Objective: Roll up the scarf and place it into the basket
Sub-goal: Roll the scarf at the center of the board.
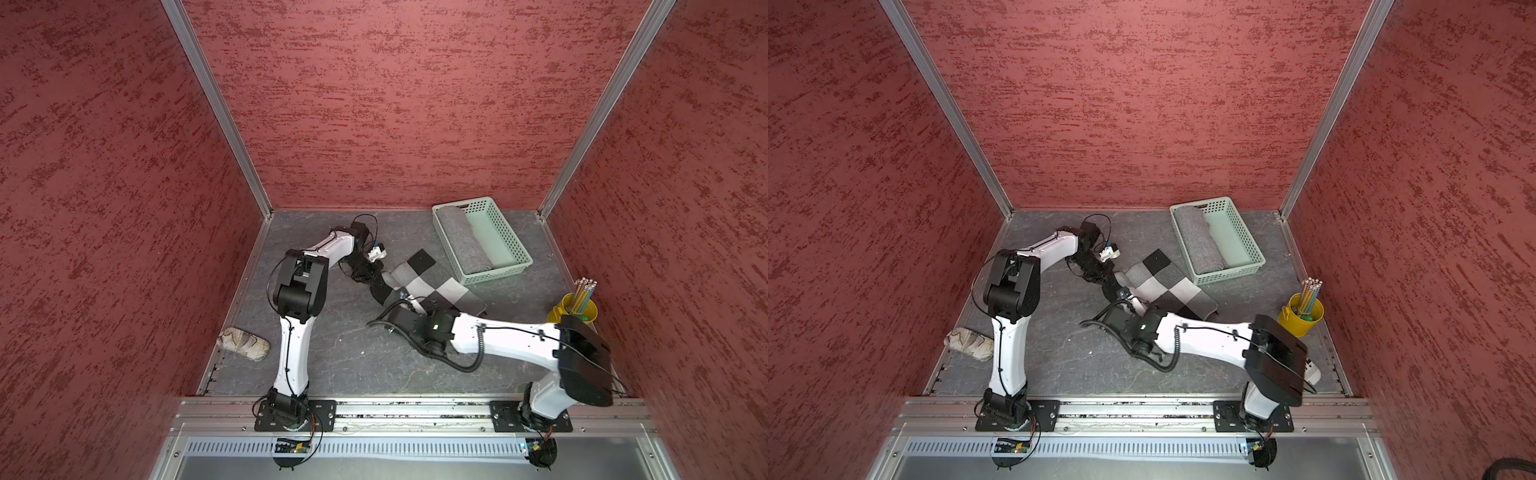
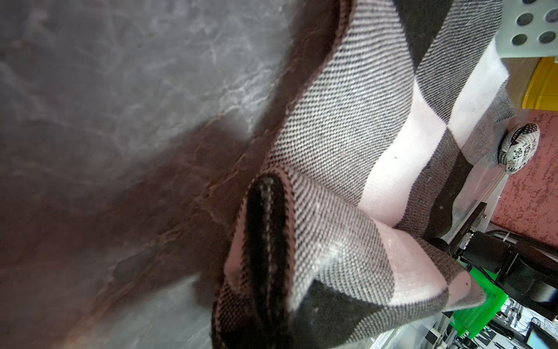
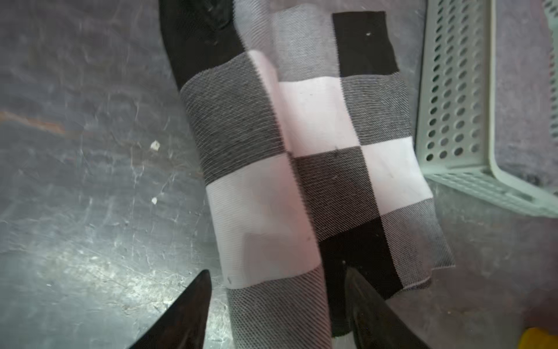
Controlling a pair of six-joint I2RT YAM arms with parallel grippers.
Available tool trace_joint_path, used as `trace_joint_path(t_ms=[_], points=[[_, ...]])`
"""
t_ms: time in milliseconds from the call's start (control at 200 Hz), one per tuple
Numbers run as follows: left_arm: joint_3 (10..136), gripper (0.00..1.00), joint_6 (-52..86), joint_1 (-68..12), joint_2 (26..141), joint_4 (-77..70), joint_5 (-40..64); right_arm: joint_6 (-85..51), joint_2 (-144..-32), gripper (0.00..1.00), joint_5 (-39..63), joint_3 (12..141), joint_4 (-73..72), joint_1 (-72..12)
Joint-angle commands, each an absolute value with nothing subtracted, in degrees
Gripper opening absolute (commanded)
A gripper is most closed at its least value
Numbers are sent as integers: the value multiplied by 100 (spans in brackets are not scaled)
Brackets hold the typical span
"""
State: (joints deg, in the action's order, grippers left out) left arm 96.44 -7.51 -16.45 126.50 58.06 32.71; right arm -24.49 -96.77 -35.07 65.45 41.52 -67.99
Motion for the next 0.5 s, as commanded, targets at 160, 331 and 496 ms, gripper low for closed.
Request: trace_joint_path(t_ms=[160,331,496], points=[[9898,0,-870,-1687,12871,6037,3149,-1123,-10302,81,-4225,6302,3778,-6953],[9984,0,-910,-1696,12945,6106,3158,-880,-10702,83,-3959,5954,3411,-6752],[10079,13,-889,-1683,12951,6083,3295,-997,-10828,55,-3178,5764,3231,-6353]])
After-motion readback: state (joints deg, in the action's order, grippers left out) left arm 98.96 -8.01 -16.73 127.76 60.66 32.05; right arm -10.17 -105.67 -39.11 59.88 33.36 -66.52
